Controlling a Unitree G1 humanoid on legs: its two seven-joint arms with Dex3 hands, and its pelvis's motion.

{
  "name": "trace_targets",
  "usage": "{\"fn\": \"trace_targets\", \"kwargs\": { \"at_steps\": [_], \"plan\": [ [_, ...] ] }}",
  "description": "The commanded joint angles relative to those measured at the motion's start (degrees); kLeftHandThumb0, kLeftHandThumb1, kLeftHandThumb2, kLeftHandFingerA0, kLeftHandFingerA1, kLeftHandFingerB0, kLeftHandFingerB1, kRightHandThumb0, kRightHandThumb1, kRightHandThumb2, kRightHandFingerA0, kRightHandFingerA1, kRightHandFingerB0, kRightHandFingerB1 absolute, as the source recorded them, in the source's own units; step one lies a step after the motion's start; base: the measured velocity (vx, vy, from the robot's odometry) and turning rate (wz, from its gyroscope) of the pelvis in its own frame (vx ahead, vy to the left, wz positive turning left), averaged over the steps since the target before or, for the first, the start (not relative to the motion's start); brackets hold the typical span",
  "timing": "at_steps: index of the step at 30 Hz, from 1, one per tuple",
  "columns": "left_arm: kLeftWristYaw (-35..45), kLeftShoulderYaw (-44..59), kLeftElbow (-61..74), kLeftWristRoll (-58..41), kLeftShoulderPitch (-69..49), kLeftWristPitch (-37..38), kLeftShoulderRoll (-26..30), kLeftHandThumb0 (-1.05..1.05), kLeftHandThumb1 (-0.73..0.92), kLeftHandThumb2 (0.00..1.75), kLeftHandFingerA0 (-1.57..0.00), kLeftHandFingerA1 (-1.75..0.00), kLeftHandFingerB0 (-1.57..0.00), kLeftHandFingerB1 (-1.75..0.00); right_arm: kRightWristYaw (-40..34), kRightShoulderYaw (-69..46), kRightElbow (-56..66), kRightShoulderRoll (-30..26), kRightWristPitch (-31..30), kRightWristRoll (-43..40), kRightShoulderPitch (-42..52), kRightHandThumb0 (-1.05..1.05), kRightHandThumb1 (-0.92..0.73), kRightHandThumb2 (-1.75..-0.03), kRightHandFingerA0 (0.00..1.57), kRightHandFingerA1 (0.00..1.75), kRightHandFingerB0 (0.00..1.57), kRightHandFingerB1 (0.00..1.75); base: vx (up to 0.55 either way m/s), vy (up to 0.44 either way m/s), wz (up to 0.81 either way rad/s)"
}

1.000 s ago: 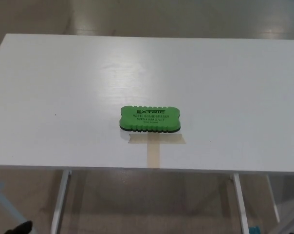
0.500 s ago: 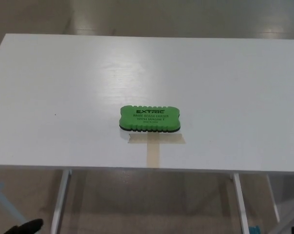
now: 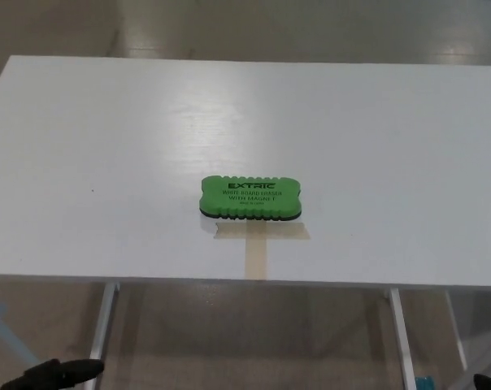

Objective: Use the left hand to press on the green eraser and wipe the desk from center to the left and then back to center.

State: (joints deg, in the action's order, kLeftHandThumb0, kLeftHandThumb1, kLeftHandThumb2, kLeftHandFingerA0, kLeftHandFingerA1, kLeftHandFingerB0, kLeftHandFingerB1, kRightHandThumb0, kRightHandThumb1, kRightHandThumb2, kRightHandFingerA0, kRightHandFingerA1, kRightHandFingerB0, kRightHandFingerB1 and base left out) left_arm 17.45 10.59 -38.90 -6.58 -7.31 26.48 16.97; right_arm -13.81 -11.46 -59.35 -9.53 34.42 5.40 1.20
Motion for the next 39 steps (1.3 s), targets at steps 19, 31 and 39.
{"fn": "trace_targets", "kwargs": {
  "at_steps": [19,31,39],
  "plan": [
    [33.3,-20.1,58.3,-26.5,-1.5,-27.4,19.4,-0.33,0.74,0.63,-0.84,-0.49,-0.79,-0.47,12.2,0.2,-1.3,-1.3,2.2,-3.2,0.4,-0.38,-0.81,-0.64,0.89,0.68,0.60,0.42,0.00,0.000,0.00],
    [10.4,-18.6,52.5,-11.6,21.4,-31.4,4.3,-0.30,0.77,0.64,-0.90,-0.49,-0.82,-0.46,13.1,-0.5,-1.3,-0.9,2.6,-4.2,0.9,-0.38,-0.81,-0.64,0.89,0.68,0.61,0.42,0.00,0.000,0.00],
    [2.3,-19.8,39.6,-1.4,36.1,-32.0,-2.8,-0.28,0.80,0.66,-0.91,-0.51,-0.82,-0.46,14.0,-0.8,-1.2,-0.6,2.4,-4.9,0.7,-0.38,-0.80,-0.64,0.89,0.69,0.61,0.42,0.00,0.000,0.00]
  ]
}}
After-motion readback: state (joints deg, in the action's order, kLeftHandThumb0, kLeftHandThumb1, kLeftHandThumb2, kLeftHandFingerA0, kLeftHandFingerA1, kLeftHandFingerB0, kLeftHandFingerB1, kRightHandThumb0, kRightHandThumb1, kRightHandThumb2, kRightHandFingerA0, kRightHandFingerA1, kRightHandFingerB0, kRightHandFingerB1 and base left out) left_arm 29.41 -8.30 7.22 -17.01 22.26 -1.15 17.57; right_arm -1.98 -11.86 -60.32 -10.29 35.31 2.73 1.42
